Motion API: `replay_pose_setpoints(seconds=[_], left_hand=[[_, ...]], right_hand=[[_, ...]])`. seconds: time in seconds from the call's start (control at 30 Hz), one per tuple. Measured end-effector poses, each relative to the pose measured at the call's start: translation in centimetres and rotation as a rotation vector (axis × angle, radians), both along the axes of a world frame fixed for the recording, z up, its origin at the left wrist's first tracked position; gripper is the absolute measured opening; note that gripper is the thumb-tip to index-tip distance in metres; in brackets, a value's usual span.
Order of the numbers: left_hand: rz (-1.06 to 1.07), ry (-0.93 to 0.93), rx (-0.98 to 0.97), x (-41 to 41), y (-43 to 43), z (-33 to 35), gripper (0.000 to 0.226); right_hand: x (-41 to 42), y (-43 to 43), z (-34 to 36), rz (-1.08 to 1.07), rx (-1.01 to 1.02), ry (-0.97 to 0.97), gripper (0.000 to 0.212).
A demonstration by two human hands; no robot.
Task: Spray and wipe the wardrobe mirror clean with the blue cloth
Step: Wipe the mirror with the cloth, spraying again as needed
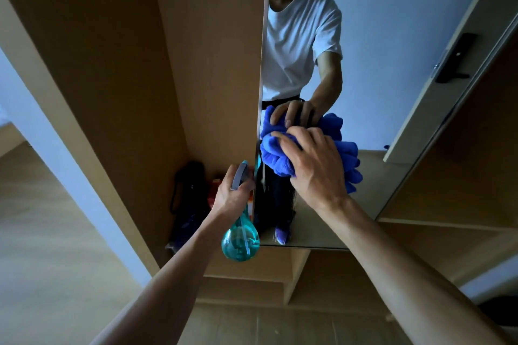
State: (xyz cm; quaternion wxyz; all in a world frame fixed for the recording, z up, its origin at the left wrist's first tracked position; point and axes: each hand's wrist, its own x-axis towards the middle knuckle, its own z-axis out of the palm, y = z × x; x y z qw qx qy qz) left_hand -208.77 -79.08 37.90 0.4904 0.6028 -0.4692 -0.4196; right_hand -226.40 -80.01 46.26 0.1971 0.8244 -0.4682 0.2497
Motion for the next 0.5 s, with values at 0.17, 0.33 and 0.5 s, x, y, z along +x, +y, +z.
replay_pose_setpoints(seconds=[0.17, 0.33, 0.5], left_hand=[[0.010, -0.018, 0.001, -0.2, 0.0, -0.5, 0.024], [0.030, -0.009, 0.006, -0.8, 0.2, -0.6, 0.026], [0.041, -0.076, 0.006, -1.6, 0.4, -0.7, 0.027]], right_hand=[[-0.6, -0.3, -2.5, 0.013, -0.036, 0.008, 0.058], [-1.1, 0.0, -7.1, 0.020, 0.045, 0.130, 0.053], [-1.8, -0.1, -9.5, 0.024, 0.113, 0.200, 0.046]])
